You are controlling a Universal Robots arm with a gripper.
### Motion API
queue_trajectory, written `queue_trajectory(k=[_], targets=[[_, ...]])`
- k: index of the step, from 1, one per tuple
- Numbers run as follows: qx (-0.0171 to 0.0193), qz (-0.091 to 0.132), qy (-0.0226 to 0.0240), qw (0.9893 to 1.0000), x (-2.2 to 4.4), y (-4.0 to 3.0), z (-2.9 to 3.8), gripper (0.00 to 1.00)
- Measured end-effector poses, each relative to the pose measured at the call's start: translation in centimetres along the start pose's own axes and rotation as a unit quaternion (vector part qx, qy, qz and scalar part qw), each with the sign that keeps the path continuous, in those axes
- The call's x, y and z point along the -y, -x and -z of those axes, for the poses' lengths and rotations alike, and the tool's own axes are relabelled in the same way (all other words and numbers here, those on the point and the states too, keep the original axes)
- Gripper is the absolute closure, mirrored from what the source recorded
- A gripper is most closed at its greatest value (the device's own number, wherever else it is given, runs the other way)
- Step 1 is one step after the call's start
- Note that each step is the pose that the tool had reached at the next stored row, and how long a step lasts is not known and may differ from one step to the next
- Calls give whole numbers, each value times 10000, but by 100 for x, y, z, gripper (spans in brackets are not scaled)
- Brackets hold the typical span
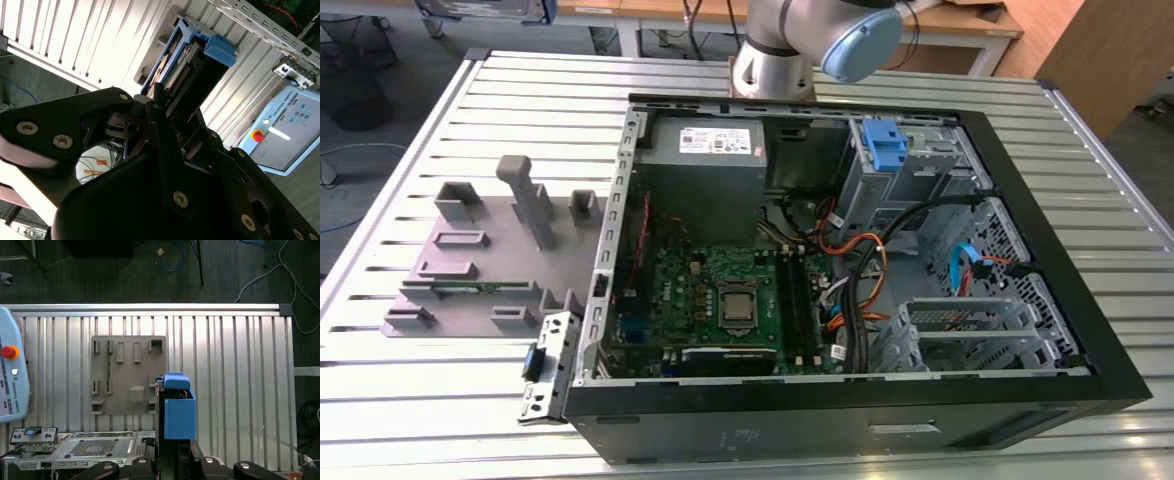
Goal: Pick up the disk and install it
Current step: 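Pick up the disk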
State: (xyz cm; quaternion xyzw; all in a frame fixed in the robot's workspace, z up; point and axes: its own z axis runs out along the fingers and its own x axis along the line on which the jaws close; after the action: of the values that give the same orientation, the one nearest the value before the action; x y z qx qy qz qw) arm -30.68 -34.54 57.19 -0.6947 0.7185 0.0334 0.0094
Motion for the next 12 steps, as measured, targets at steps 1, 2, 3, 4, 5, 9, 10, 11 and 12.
queue_trajectory(k=[1, 2, 3, 4, 5, 9, 10, 11, 12], targets=[[0, 0, 0, 10000, 48, 1, 1, 65], [0, 1, 1, 10000, 93, 3, 2, 65], [0, 1, 1, 10000, 137, 4, 3, 65], [0, 0, 2, 10000, 182, 6, 4, 65], [0, 0, 3, 10000, 227, 8, 5, 65], [0, 0, 5, 10000, 410, 14, 10, 65], [0, 0, 5, 10000, 455, 15, 10, 65], [0, 0, 5, 10000, 499, 17, 11, 65], [0, 0, 5, 10000, 544, 18, 12, 65]])
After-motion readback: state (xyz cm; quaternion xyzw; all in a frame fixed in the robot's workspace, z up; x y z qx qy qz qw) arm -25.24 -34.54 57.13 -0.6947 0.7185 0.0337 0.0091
